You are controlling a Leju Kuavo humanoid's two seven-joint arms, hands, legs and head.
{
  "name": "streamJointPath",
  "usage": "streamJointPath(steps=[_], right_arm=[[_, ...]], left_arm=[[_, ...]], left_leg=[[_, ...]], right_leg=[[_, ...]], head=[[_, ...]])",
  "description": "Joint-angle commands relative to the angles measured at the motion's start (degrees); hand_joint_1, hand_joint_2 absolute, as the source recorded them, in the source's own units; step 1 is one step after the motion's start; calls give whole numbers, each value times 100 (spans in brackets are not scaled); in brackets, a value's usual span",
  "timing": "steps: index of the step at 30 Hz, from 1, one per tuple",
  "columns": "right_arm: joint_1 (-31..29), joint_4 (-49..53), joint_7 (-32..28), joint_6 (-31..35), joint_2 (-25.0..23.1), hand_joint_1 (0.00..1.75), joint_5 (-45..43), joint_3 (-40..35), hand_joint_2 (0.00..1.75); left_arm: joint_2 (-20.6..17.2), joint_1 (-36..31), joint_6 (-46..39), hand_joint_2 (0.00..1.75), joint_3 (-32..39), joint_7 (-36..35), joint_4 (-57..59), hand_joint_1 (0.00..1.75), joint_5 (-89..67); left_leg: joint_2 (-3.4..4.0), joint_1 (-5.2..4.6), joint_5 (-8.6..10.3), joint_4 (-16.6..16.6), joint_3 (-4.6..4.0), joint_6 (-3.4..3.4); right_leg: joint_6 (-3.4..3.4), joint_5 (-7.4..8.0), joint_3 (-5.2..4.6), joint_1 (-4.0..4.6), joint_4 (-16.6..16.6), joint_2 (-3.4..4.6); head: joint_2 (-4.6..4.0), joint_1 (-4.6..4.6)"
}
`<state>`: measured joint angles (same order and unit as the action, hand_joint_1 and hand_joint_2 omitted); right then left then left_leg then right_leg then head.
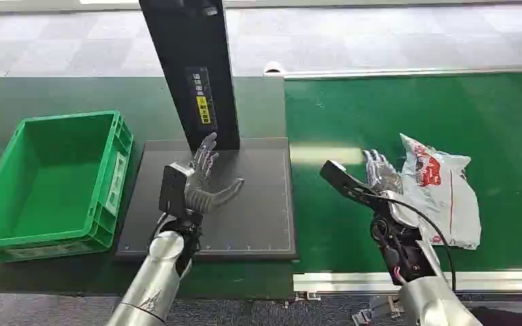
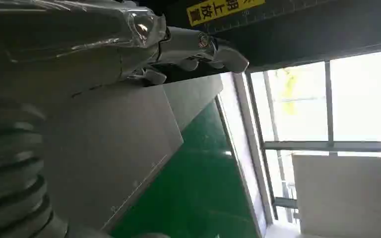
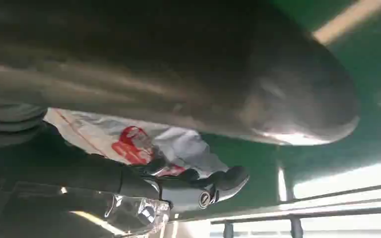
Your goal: Moved the parcel from conveyor to table for the left to box.
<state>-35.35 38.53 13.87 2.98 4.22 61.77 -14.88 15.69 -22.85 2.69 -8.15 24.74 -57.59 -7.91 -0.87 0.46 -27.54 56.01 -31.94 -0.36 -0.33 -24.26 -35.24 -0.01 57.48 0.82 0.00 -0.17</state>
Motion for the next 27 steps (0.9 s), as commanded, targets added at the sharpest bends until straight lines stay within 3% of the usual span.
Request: streamJointPath(steps=[1, 14, 21, 23, 27], right_arm=[[-333, -1225, 440, -598, 490, 0, 548, 556, 0], [-587, -1664, 370, -1184, 708, 0, 809, 696, 0], [-872, -1233, -549, 345, 479, 0, 548, 974, 0], [-883, -1136, -689, 453, 446, 0, 514, 981, 0], [-600, -280, -1858, 1547, 348, 0, 220, 1035, 0]], left_arm=[[-108, -32, 27, 175, 165, 31, 185, 0, -1], [-200, 143, -32, 175, 165, 150, 91, 0, 77], [-303, 359, -62, 175, 223, 105, -412, 0, 192], [-318, 388, -60, 175, 217, 74, -473, 0, 193], [-347, 420, -50, 175, 207, 67, -571, 0, 234]], left_leg=[[-11, -5, 5, -15, 21, 1], [9, -5, -3, -3, 5, 1], [34, -7, -6, 0, 2, 0], [20, -5, -3, -2, 1, 1], [25, -3, -4, -4, 7, 0]], right_leg=[[8, -2, 28, -4, -15, -30], [3, -1, 4, -5, 0, 1], [4, 3, -7, -8, 5, 21], [3, 2, -3, -5, 3, 12], [4, 2, 2, -3, -1, 13]], head=[[0, 2], [0, -2], [0, 0], [0, -2], [0, 0]])
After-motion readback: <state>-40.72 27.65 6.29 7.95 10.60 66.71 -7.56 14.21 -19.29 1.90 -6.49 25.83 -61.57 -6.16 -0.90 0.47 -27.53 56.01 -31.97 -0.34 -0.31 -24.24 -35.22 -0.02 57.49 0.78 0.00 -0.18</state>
